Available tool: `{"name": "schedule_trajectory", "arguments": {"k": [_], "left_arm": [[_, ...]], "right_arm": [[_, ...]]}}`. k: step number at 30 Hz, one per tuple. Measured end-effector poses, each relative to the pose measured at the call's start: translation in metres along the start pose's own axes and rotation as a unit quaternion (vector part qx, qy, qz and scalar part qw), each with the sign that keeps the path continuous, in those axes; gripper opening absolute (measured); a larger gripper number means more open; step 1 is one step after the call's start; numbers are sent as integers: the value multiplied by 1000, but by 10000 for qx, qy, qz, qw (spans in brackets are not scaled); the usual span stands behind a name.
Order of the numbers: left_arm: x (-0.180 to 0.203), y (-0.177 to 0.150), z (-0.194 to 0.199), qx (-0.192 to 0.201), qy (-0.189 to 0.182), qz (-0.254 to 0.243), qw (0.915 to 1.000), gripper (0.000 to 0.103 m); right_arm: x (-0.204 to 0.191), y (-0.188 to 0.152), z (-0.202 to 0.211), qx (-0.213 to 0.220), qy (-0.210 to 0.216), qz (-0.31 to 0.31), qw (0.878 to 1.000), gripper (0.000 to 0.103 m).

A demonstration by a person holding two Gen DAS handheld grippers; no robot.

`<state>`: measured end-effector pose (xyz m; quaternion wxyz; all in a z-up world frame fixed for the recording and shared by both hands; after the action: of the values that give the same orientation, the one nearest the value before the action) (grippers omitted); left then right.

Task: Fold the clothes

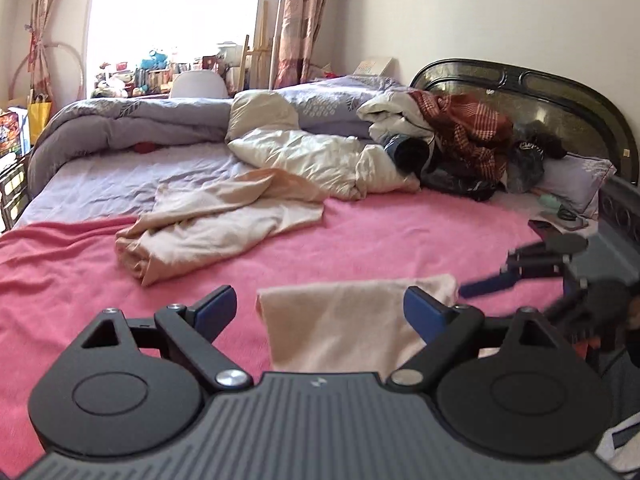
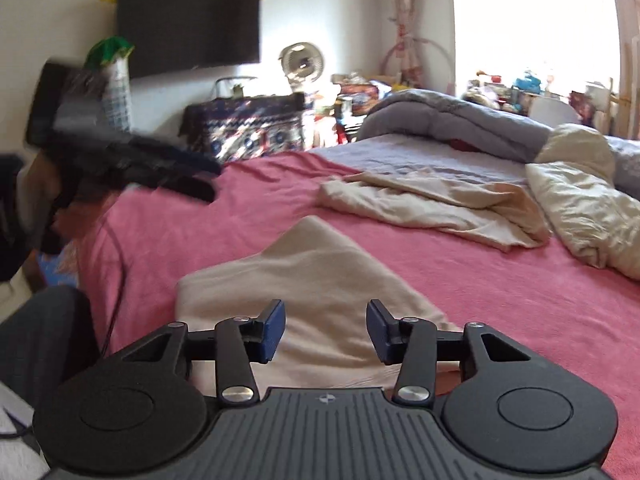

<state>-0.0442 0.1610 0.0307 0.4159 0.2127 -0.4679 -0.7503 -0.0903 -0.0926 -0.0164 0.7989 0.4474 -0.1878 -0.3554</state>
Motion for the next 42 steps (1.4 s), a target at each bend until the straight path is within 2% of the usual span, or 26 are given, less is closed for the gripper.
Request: {"name": "schedule_trajectory", "arguments": {"k": [2, 3, 4, 5, 7, 8, 10, 11, 14, 16, 19, 21, 24, 27, 29, 30, 32, 34, 35, 37, 39, 40, 42], "left_arm": [[4, 5, -28, -141, 151, -116, 9997, 92], [9, 1, -46, -355, 555, -351, 9972, 93], [14, -4, -64, -598, 1038, -643, 9907, 92], [19, -9, -83, -838, 1518, -932, 9804, 92], [23, -21, -116, -1288, 2356, -1391, 9532, 93], [19, -29, -123, -1401, 2492, -1324, 9491, 94], [1, -33, -124, -1413, 2528, -691, 9546, 98], [-8, -33, -124, -1457, 2623, -419, 9530, 97], [-37, -44, -123, -1683, 3269, -234, 9297, 97], [-55, -45, -108, -1653, 3218, 196, 9321, 96], [-62, -39, -73, -1443, 3266, 430, 9331, 89], [-58, -32, -44, -1090, 2976, 737, 9456, 89], [-40, -24, -2, -503, 2290, 1205, 9646, 89], [0, -29, 11, -365, 1650, 1039, 9801, 90], [26, -34, 17, -299, 1237, 894, 9878, 90], [39, -38, 13, -367, 1171, 738, 9897, 91], [60, -51, -4, -667, 1237, 354, 9894, 91], [71, -73, -20, -1161, 1610, 17, 9801, 92], [71, -83, -22, -1155, 1684, -8, 9789, 93], [62, -93, -16, -1008, 1594, 508, 9807, 93], [50, -95, -14, -1105, 1494, 1149, 9758, 96], [47, -95, -14, -1119, 1495, 1262, 9743, 96], [48, -95, -17, -1089, 1615, 1107, 9746, 97]], "right_arm": [[-14, -7, -9, -197, 130, 175, 9996, 45], [-17, -13, -13, -278, 148, 140, 9994, 45], [-20, -18, -18, -359, 166, 105, 9992, 45], [-19, -21, -17, -348, 189, -30, 9992, 45], [-13, -26, -13, -266, 237, -365, 9987, 45], [-11, -28, -11, -248, 239, -440, 9984, 46], [-11, -32, -6, -220, 235, -476, 9983, 46], [-11, -34, -4, -206, 234, -487, 9983, 47], [-11, -39, 0, -186, 240, -580, 9979, 48], [-10, -39, 4, -200, 222, -708, 9970, 48], [-6, -35, 17, -217, 174, -1002, 9946, 53], [2, -36, 28, -138, 137, -1297, 9914, 60], [15, -44, 41, -52, -193, -1747, 9844, 60], [24, -52, 49, -13, -496, -2080, 9769, 60], [24, -55, 53, 33, -693, -2177, 9735, 60], [23, -55, 55, 61, -802, -2195, 9723, 60], [19, -54, 58, 160, -902, -2182, 9716, 61], [15, -51, 60, 263, -936, -2111, 9726, 63], [13, -49, 59, 294, -941, -2039, 9740, 64], [8, -44, 52, 303, -922, -1852, 9779, 66], [5, -41, 40, 227, -924, -1703, 9808, 69], [3, -41, 30, 110, -956, -1608, 9823, 70], [0, -47, 7, -309, -1160, -1440, 9823, 74]]}}
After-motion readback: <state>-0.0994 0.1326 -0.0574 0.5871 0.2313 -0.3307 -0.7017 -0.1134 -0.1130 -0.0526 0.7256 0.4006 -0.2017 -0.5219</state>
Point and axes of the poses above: each gripper's, at about its wrist camera, not at the fingertips, and z roughly against the way its jaws point, x to its right, y to its top, the point moved 1 cm from there along -z, roughly the way its jaws point, and after that the axes turned 1 degree about y, right-handed, at the moved point
